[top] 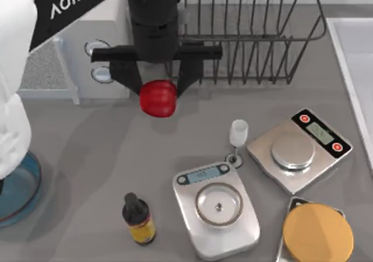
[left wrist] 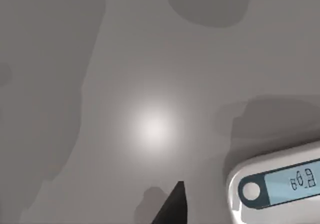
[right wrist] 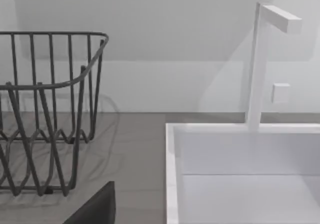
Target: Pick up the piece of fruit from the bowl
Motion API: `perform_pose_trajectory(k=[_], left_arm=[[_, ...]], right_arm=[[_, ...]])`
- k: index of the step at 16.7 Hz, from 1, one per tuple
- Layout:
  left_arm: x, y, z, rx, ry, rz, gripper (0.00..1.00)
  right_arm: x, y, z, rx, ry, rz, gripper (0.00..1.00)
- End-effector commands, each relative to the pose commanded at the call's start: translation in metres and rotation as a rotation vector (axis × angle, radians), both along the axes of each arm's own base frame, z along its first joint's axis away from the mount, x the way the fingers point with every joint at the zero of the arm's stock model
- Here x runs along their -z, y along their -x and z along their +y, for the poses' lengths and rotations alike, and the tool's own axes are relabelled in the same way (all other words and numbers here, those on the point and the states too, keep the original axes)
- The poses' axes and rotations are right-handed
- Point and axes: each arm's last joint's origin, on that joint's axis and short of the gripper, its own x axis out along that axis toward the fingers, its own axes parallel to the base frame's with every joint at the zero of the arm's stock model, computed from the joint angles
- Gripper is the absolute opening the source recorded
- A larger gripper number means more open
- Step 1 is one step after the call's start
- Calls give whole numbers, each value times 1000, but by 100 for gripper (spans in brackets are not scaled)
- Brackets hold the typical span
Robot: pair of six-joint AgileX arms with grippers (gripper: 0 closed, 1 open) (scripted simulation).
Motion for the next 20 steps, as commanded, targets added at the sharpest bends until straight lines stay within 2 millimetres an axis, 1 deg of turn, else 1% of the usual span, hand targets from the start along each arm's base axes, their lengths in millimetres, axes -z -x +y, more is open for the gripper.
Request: perform_pose_trajectory(k=[2,4,7,9,11,14,20], left_arm=[[18,-6,6,-4,3,2,0],[36,-5,6,-1,3,6,0],[64,5,-4,7,-2,8,0],[79,14,-13,15,-5,4,0],[85,19,-18,21,-7,3,0],[85,19,-18,21,-7,3,0],[85,19,-18,21,-7,3,45]], right_arm=[[0,0,0,0,0,0,100],[0,0,0,0,0,0,100],[0,0,0,0,0,0,100],[0,0,0,0,0,0,100],[0,0,0,0,0,0,100],[0,0,0,0,0,0,100],[0,0,0,0,0,0,100]])
